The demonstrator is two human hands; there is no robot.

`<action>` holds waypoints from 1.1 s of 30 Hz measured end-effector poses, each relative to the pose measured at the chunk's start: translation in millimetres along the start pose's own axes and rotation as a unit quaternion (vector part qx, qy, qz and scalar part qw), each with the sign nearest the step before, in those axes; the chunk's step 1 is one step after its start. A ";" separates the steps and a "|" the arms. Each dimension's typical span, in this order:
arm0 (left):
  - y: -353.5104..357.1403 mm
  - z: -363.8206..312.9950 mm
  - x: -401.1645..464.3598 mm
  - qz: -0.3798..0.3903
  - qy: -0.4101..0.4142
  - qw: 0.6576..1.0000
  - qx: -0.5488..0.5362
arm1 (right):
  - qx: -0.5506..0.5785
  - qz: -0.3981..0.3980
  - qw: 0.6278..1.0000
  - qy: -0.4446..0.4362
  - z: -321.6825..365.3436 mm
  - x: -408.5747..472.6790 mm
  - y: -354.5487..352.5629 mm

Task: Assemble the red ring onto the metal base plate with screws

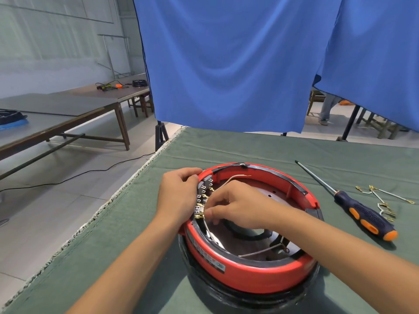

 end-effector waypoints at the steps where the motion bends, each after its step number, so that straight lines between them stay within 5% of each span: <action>1: 0.2 -0.4 -0.1 0.000 0.002 1.000 0.002 | 0.015 0.013 1.000 0.010 1.2 0.7 -0.6; 13: -1.8 -0.7 -1.1 0.004 0.007 1.000 0.015 | 0.017 -0.055 0.998 0.011 -7.8 -8.6 -7.3; 18: -1.6 -1.4 -1.2 0.004 0.012 1.000 0.017 | -0.219 -0.133 0.965 -0.048 6.1 -15.2 -13.5; 21: -1.4 -0.4 0.3 0.002 0.010 1.000 0.013 | -0.252 -0.117 0.957 -0.083 13.4 -15.6 -12.3; 28: -1.7 -1.3 -0.3 -0.001 0.012 1.000 0.014 | -0.185 -0.093 0.977 -0.058 10.5 -21.8 -1.5; 33: -2.2 -1.0 -1.3 -0.002 0.013 1.000 0.020 | -0.139 -0.174 0.970 -0.099 6.6 -30.3 -4.6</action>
Point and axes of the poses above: each hand's wrist, its own x-axis towards the middle knuckle, its own y-axis out of the palm, z = x × y, the point moved 1 cm from there along x, towards the middle knuckle, and after that the axes turned 2 degrees about -z, right-handed, at the moved point
